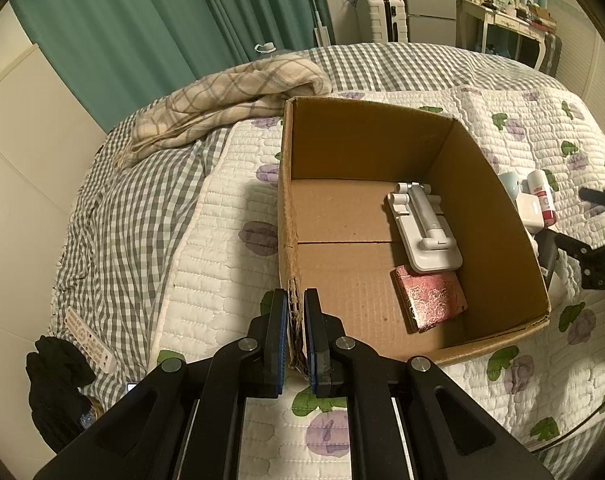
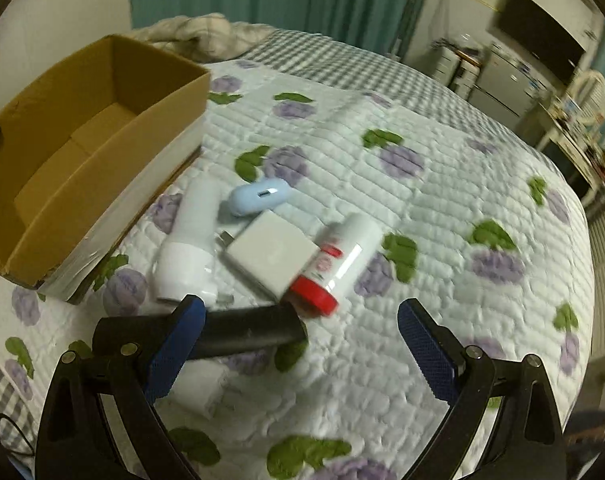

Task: Organize rigid objects
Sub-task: 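Grasp the white charger block with the right gripper, then lower the white charger block into the box and open the right gripper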

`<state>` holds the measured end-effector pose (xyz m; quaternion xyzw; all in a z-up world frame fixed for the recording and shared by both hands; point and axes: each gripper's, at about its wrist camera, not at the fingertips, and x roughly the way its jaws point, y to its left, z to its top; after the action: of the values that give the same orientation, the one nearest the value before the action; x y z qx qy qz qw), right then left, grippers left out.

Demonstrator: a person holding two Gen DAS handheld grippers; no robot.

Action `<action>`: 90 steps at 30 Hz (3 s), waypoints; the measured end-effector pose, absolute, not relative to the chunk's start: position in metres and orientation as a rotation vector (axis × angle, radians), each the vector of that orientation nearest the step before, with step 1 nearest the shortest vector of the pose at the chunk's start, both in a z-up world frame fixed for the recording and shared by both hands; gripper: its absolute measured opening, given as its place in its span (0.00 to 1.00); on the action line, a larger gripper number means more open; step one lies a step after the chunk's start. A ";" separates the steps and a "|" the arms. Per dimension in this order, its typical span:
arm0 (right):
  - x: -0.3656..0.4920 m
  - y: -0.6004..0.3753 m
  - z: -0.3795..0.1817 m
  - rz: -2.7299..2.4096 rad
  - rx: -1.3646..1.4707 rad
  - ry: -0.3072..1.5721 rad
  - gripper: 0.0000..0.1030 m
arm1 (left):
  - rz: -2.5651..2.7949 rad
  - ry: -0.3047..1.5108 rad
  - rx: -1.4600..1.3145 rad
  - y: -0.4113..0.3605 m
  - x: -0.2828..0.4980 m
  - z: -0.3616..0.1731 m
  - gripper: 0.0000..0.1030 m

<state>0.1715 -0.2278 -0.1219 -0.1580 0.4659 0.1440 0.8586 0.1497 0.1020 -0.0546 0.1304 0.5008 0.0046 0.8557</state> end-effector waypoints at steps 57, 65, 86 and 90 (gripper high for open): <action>0.176 -0.185 -0.013 0.443 -0.415 0.804 0.66 | 0.013 1.063 0.295 0.104 0.149 -0.057 0.08; 0.163 -0.129 0.025 0.566 -0.372 0.692 0.66 | 0.015 1.062 0.296 0.102 0.149 -0.057 0.08; 0.175 -0.053 -0.078 0.684 -0.278 0.908 0.66 | 0.012 1.063 0.298 0.099 0.151 -0.057 0.08; 0.174 -0.051 -0.090 0.691 -0.279 0.936 0.66 | 0.013 1.062 0.300 0.099 0.152 -0.057 0.08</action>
<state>0.1742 -0.0513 -0.0903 -0.1311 0.4405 0.3252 0.8264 0.1515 0.0990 -0.0571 0.1423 0.5044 0.0060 0.8516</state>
